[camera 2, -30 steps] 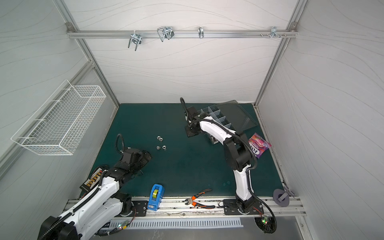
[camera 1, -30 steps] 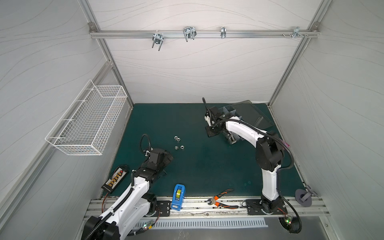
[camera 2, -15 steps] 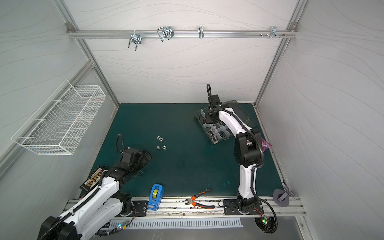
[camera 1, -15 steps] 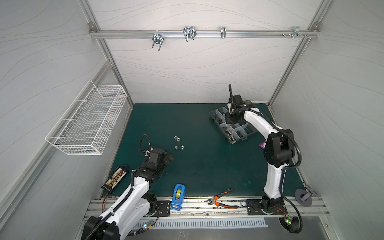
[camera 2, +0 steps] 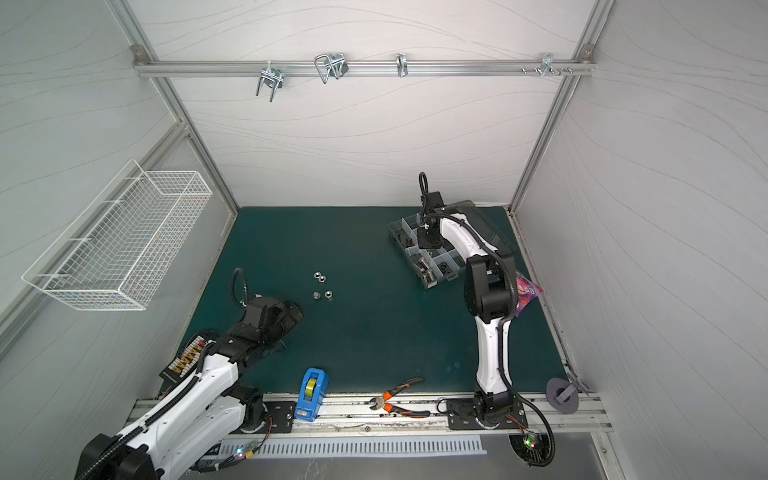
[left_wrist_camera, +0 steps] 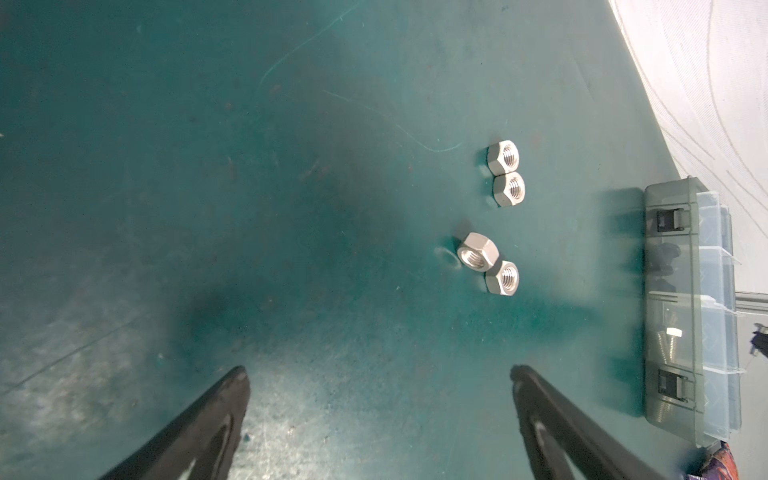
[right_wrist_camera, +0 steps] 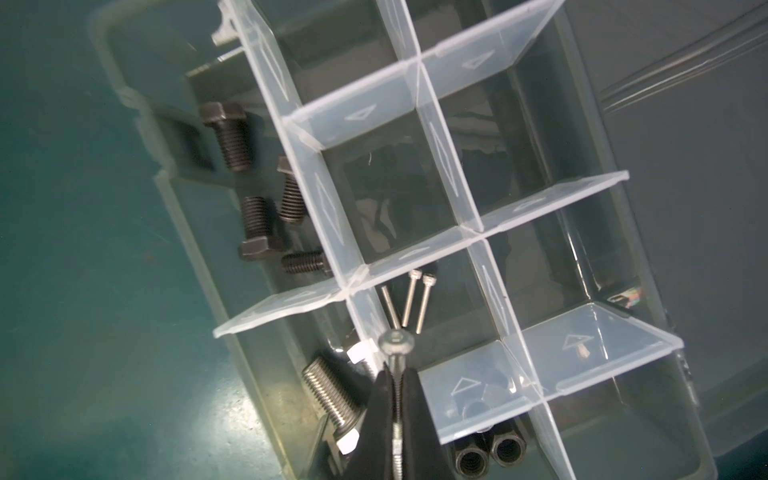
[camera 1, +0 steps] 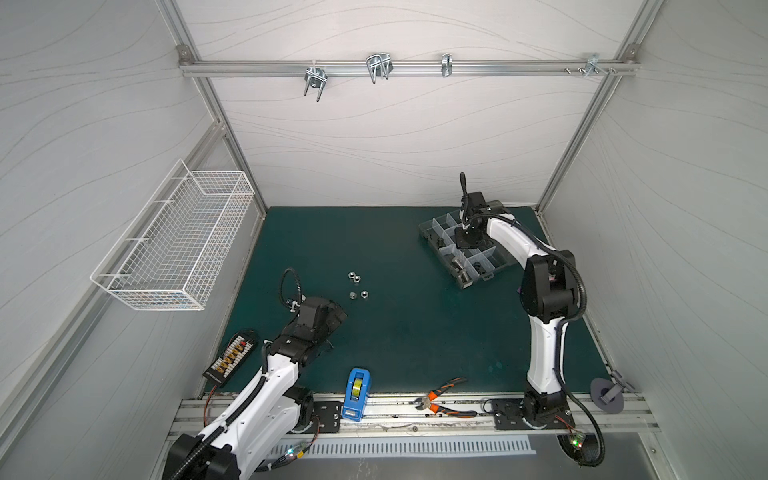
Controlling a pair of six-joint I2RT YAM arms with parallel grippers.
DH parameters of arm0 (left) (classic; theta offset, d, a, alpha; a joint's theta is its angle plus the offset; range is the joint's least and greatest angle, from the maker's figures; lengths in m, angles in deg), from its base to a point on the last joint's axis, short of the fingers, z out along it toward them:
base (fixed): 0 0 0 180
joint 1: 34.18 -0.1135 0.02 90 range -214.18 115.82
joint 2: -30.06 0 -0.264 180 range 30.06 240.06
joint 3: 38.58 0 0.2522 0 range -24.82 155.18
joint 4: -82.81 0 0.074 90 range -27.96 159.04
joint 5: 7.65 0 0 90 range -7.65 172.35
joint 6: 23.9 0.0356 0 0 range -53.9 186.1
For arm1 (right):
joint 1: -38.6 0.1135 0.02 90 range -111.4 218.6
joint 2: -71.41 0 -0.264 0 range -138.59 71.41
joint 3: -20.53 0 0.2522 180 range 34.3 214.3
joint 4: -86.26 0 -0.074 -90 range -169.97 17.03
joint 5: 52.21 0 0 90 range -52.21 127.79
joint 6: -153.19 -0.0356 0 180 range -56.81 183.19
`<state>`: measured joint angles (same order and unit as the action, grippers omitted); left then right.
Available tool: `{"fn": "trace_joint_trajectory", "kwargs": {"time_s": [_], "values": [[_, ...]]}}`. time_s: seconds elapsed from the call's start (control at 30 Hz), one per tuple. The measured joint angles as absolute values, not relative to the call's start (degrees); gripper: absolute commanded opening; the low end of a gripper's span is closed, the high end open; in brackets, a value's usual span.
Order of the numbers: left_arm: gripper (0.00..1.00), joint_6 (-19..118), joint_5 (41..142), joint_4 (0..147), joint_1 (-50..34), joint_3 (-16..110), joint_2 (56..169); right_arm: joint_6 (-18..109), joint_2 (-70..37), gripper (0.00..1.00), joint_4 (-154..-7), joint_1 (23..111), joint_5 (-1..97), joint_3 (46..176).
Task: Sort the screws and nuts into containers
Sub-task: 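Lift the screw with the right gripper and carry it to the organizer, then open the right gripper to drop the screw into the small-screw compartment, then move the open right gripper back over the silver nuts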
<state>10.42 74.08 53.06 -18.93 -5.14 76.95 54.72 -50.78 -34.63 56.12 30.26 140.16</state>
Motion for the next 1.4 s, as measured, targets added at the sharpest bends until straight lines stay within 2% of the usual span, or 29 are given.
{"fn": "trace_joint_trajectory", "kwargs": {"time_s": [0.17,0.33,0.47,0.87,1.13,1.4], "values": [[0.99,10.45,74.10,53.06,-18.93,-5.12,76.97,54.72,-51.57,0.00,-34.37,55.81,29.84,140.16],[0.99,10.56,74.14,53.03,-18.93,-5.12,76.97,54.81,-51.88,0.17,-34.20,55.16,29.65,140.16],[0.99,10.58,74.14,53.01,-18.93,-5.05,76.97,55.00,-51.92,0.24,-34.02,54.96,29.56,140.18],[0.99,10.62,74.21,53.01,-18.93,-4.99,76.97,55.07,-51.42,0.27,-34.04,54.96,29.93,139.02],[0.99,10.62,74.21,53.01,-18.93,-4.99,76.97,55.05,-44.86,0.30,-34.09,56.91,30.28,134.11],[0.99,10.62,74.21,52.99,-18.93,-4.99,76.97,54.65,-40.79,0.49,-35.83,66.54,29.71,132.12]]}}
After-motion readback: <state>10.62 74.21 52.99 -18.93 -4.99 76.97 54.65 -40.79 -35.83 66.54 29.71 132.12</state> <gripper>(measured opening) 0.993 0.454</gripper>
